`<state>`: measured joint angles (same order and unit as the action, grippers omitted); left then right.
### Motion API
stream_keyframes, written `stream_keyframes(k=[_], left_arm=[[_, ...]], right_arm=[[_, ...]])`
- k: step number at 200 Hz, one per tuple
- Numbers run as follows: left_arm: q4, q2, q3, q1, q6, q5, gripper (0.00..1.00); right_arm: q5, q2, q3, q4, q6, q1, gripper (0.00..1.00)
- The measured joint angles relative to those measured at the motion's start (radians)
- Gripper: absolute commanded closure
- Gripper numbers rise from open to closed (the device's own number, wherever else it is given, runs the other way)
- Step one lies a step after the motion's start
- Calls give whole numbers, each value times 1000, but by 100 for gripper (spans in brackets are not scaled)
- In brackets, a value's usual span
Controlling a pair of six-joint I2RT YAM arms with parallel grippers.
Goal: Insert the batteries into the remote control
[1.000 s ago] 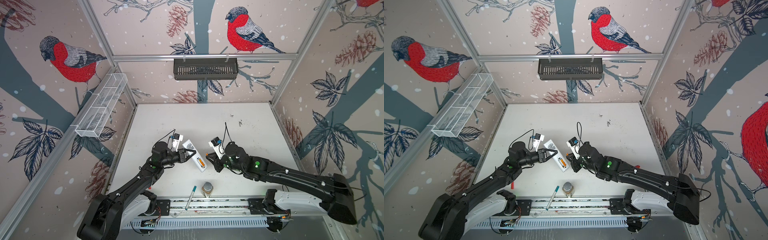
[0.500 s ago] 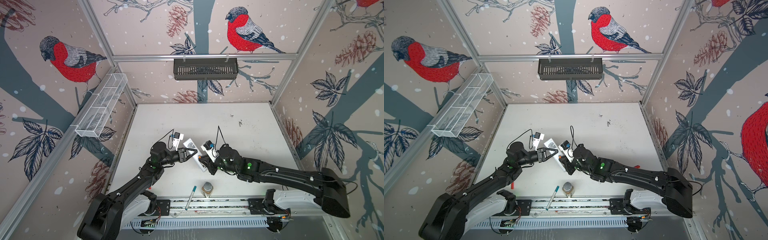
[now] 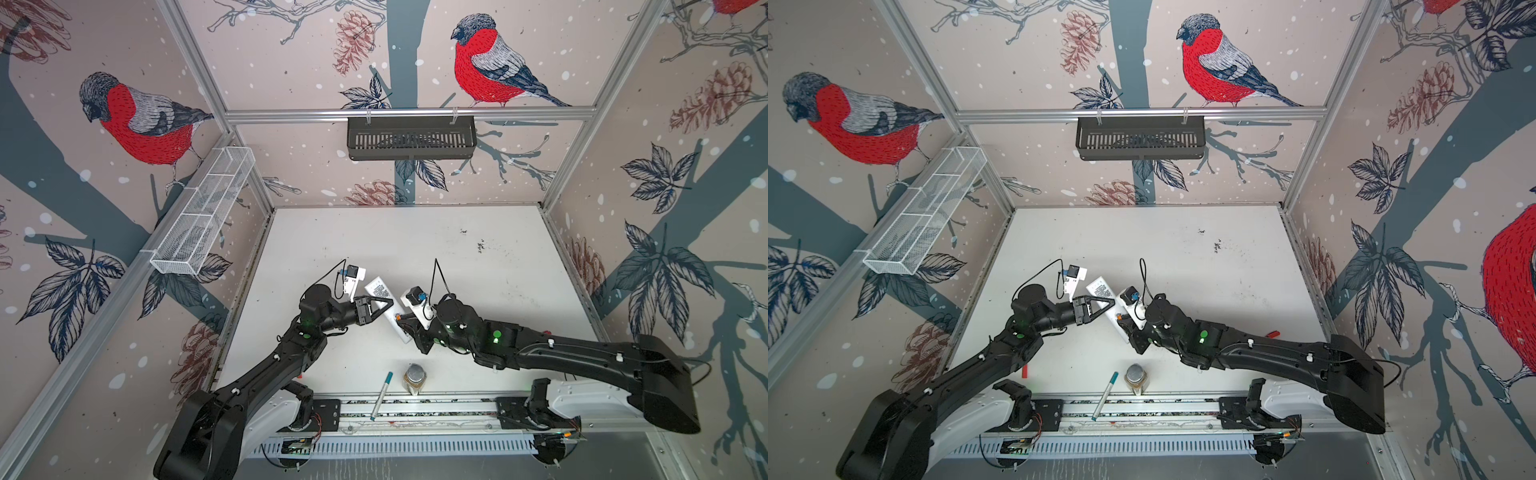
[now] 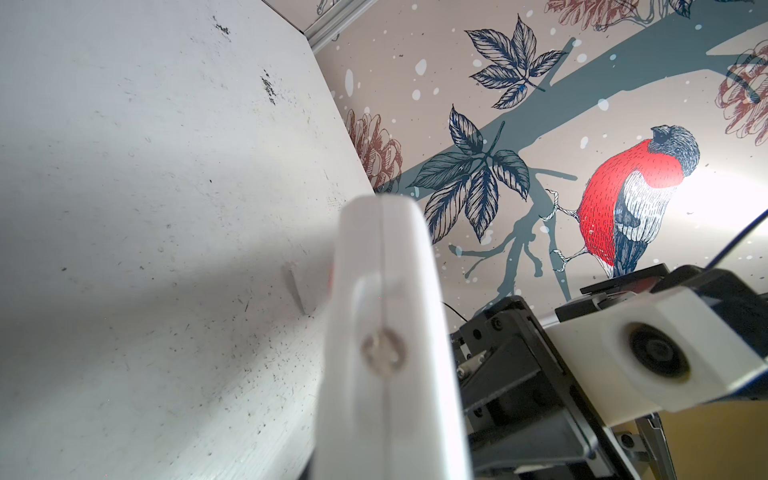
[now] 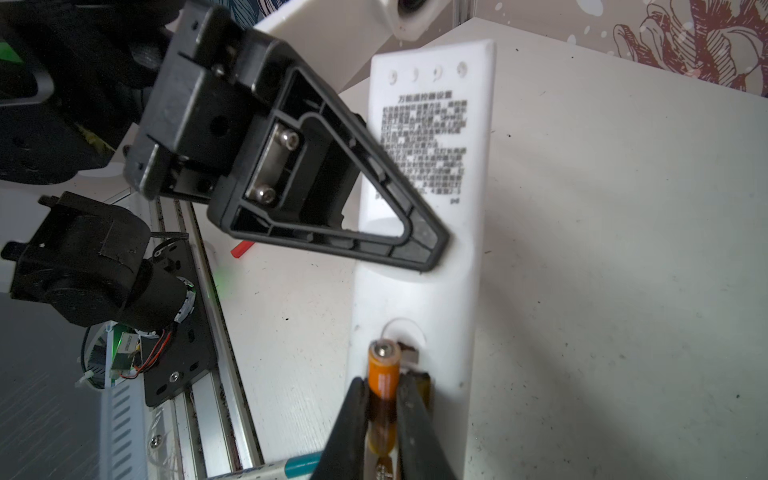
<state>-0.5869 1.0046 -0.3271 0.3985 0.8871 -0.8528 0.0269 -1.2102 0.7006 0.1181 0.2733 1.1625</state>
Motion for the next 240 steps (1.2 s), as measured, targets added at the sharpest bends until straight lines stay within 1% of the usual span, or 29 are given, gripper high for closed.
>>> stream_keyframes(k=[38,56,74,87,119,130,153,171,191,216,240], left_arm=[[-14,5,0,-3,11,-8,100],[-15,10,0,-3,23,-9,100],[-32,16,0,-3,31,-8,100],[-52,19,0,-3,34,-6,100],[-64,18,-1,-3,48,-42,100],[-66,15,-3,-4,48,-47,100],[-65,10,-12,-4,44,-62,100],[-64,11,-14,-4,39,-62,100],[-58,13,-14,-4,36,-62,100],[-53,13,-14,-4,29,-60,100],[-50,9,-15,-4,22,-59,100]], right_arm=[[18,33,-37,14,0,11,78],[28,39,-43,14,0,12,69],[28,49,-43,14,0,12,64],[22,64,-44,13,8,2,56],[7,105,-50,-19,36,-74,30],[-26,116,-52,-32,42,-92,24],[-124,122,-51,-60,50,-151,17],[-204,122,-50,-76,76,-205,13],[-307,112,-45,-68,130,-258,8],[-414,91,-45,-29,220,-294,6],[-481,44,-26,-8,299,-306,6]])
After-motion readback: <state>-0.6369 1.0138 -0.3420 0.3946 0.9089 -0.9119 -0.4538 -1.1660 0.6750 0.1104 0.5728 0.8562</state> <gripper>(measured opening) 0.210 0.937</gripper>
